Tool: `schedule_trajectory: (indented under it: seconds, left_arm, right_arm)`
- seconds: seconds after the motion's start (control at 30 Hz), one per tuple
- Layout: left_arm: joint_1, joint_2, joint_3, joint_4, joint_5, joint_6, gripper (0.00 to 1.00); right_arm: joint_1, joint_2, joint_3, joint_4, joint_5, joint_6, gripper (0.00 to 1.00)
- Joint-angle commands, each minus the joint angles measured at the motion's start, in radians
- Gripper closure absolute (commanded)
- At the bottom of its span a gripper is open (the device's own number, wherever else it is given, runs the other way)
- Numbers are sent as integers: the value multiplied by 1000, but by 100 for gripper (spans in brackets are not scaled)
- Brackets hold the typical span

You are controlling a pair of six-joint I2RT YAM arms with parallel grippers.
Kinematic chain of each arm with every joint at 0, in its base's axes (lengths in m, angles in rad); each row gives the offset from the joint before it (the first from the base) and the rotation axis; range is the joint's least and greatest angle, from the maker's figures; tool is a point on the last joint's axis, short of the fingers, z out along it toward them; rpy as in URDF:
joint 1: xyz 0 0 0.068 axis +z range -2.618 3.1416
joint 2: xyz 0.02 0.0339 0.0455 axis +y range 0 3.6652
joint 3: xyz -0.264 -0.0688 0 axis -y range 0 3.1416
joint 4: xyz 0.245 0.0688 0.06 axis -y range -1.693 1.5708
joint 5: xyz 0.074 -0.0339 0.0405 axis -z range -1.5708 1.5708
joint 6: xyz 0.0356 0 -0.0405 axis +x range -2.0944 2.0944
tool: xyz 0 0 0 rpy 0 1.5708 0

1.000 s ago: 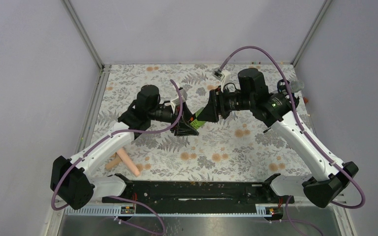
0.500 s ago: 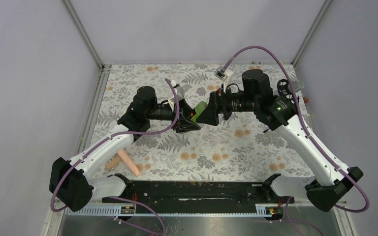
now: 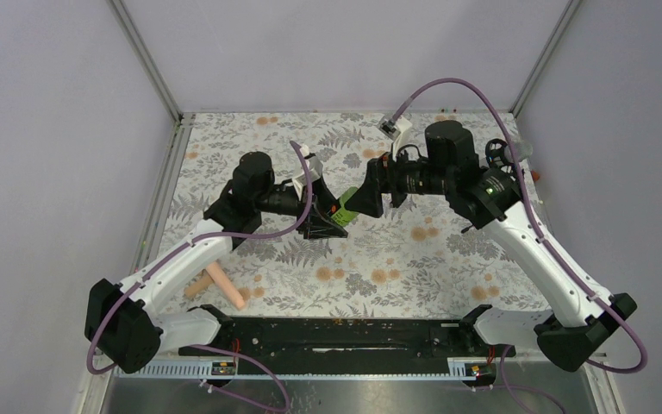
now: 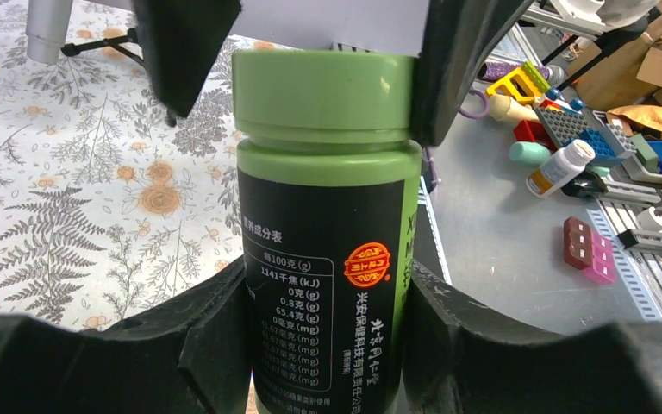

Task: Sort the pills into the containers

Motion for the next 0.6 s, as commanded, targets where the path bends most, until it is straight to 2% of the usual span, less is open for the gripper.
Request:
schedule_trajectory:
  seconds: [0.0,0.23,0.37,0.57]
  left_arm:
    - [0,-37,26,30,82,20,100]
    - [-5,-54,16,29,88,24,100]
    - [-7,-65,10,29,66,23,100]
    - [-7,-66,-3,11,30,34,100]
  right_arm:
    - [2,67,60,48,34,15,10]
    - [2,149,98,95,142,126,11]
    - [-10,202,140,13,248,167,12]
    - [-76,145,119,16,181,197,12]
